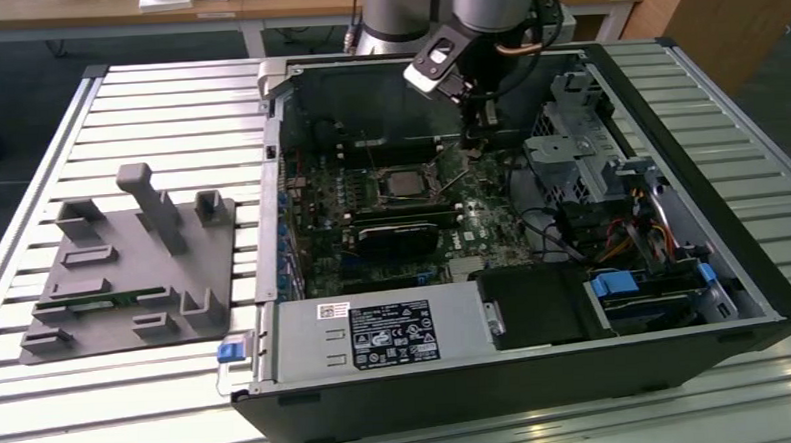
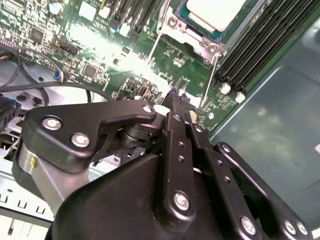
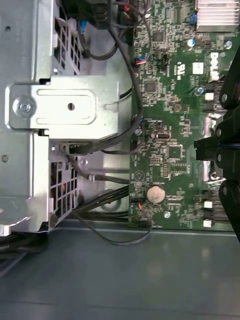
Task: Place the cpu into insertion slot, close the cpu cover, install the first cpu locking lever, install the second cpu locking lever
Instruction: 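Close the cpu cover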
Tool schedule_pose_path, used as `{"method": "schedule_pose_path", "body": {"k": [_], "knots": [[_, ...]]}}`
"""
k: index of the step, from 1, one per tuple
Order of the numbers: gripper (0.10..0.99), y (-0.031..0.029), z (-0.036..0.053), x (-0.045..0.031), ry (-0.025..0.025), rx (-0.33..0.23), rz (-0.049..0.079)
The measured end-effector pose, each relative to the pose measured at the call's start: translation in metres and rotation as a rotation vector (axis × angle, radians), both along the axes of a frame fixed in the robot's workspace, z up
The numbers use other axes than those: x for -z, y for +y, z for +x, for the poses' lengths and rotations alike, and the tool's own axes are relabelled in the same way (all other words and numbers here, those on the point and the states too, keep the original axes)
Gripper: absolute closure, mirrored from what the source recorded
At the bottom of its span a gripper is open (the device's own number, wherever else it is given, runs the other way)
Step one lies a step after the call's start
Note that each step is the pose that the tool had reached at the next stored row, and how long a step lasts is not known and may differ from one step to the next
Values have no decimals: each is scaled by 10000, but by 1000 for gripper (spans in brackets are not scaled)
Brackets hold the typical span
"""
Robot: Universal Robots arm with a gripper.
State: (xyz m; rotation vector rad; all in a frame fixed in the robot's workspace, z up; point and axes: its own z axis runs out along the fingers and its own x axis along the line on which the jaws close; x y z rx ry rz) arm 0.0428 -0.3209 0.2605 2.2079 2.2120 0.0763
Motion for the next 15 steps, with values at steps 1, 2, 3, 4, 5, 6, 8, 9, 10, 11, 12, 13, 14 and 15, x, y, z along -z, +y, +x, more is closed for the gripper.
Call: {"method": "schedule_pose_path", "body": {"k": [1,2,3,4,5,6,8,9,10,11,12,13,14,15], "knots": [[980,11,13,6,5,0,-10],[980,23,25,11,8,0,-16],[980,36,34,15,12,0,-22],[980,42,45,19,14,0,-26],[980,45,59,22,15,0,-28],[980,47,74,24,16,0,-30],[980,47,104,29,19,0,-36],[980,47,119,32,20,0,-37],[980,48,134,35,21,0,-40],[980,48,145,38,22,0,-44],[980,48,155,43,24,0,-52],[980,48,162,50,26,0,-62],[980,48,165,61,29,0,-65],[980,48,168,77,33,0,-64]]}}
